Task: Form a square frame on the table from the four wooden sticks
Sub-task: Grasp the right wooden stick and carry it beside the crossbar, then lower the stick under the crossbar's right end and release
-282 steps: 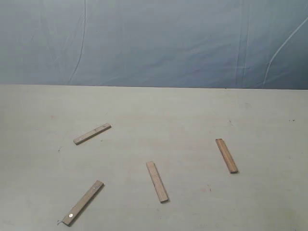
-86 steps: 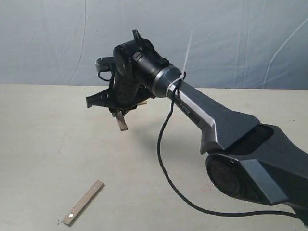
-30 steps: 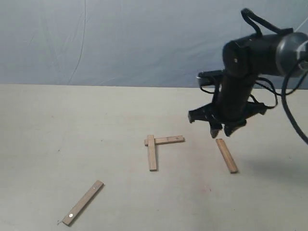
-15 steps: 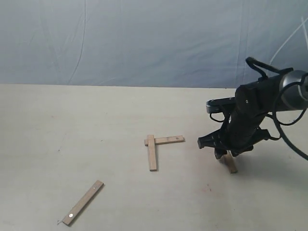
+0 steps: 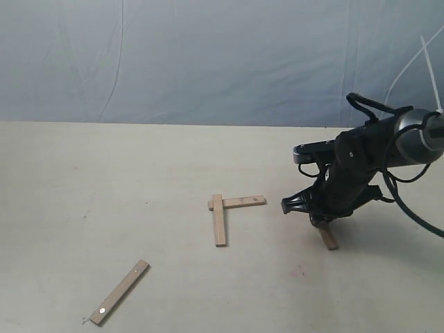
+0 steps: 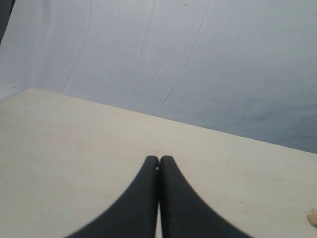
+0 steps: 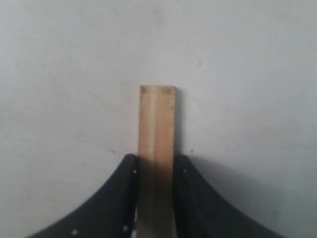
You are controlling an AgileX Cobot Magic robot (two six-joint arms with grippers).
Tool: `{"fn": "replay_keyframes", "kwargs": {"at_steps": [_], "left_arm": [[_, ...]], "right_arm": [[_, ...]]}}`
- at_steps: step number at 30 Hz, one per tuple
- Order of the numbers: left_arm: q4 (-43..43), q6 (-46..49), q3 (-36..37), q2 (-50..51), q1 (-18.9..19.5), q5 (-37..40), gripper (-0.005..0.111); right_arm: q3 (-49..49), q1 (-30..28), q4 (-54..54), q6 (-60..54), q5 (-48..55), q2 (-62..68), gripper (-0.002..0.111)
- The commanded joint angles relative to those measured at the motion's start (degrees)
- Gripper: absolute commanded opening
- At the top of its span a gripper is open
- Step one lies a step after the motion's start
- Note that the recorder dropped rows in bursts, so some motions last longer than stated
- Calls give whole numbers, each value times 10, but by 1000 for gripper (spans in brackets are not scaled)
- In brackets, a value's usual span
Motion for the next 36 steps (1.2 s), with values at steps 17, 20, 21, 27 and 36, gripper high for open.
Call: {"fn": "replay_keyframes", "kwargs": {"at_steps": [17, 20, 21, 27, 36], "left_arm": [[3, 0, 2, -2, -4, 1, 0], [3, 0, 2, -2, -4, 1, 0], [3, 0, 2, -2, -4, 1, 0], [3, 0, 2, -2, -4, 1, 0], [3, 0, 2, -2, -4, 1, 0]], "right_arm": [[-141, 128, 0, 175, 62, 45, -1], [-143, 128, -30, 205, 38, 57, -1], [-143, 128, -36, 211, 37, 57, -1], [-143, 128, -66, 229, 36, 57, -1], [-143, 128, -47, 231, 42, 57, 18]]}}
